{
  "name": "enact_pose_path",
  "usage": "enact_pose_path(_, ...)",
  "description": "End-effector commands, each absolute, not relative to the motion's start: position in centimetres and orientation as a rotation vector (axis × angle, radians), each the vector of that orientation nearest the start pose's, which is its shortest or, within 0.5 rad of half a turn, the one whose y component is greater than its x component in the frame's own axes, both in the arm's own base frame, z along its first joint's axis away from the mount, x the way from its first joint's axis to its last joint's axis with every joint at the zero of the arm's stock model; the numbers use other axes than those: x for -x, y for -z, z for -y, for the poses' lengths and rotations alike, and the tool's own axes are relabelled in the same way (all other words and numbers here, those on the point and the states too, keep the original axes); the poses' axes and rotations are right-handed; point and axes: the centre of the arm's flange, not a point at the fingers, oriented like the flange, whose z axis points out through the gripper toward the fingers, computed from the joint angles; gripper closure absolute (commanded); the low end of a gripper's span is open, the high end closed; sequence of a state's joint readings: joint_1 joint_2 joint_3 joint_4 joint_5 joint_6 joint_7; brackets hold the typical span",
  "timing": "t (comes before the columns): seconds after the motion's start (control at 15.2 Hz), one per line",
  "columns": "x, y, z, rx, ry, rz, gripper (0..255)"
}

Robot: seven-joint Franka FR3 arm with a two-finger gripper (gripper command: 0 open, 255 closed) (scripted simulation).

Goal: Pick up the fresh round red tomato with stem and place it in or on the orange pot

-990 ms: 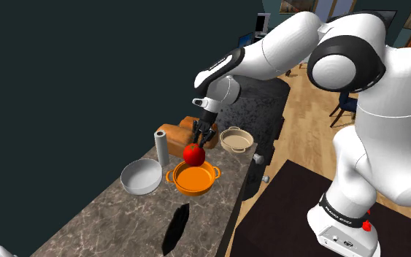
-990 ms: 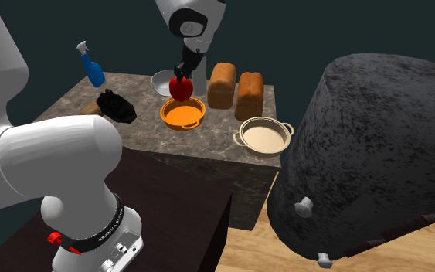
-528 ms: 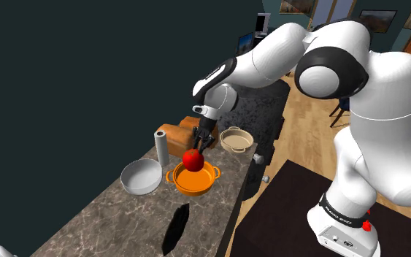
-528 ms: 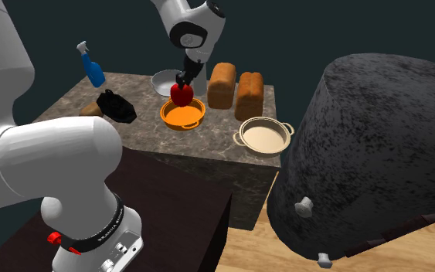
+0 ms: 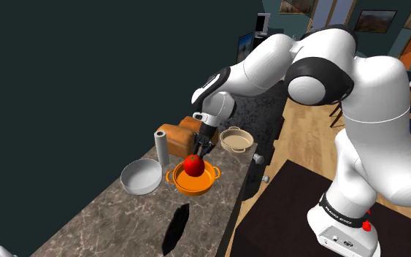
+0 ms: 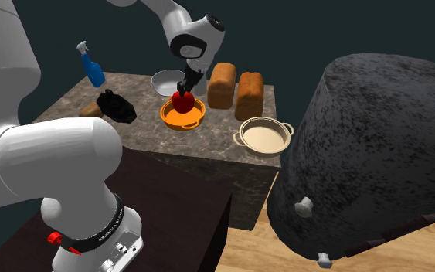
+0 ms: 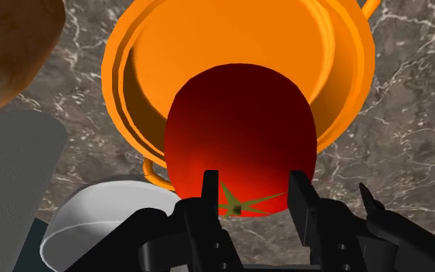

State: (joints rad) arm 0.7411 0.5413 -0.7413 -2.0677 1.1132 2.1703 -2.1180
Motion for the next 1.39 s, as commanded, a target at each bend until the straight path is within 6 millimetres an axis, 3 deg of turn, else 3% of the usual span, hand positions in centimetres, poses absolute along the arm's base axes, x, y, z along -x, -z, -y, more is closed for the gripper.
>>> enact_pose_path(0.0,-57.0,-21.2,-3.6,2.112,0.456,1.758,255)
enact_pose_path(0.33,-57.0,-21.2,-3.6,2.112,0.456,1.758,255)
enact_pose_path(0.4,-57.0,-21.2,-3.6,2.112,0.456,1.758,0)
enact_pose_path(0.73,-57.0,-21.2,-3.6,2.112,0.456,1.758,0)
enact_pose_path(0.99,-56.9,-25.6,-1.3,2.112,0.456,1.758,0)
enact_pose_path(1.32,-56.9,-25.6,-1.3,2.112,0.456,1.758,0)
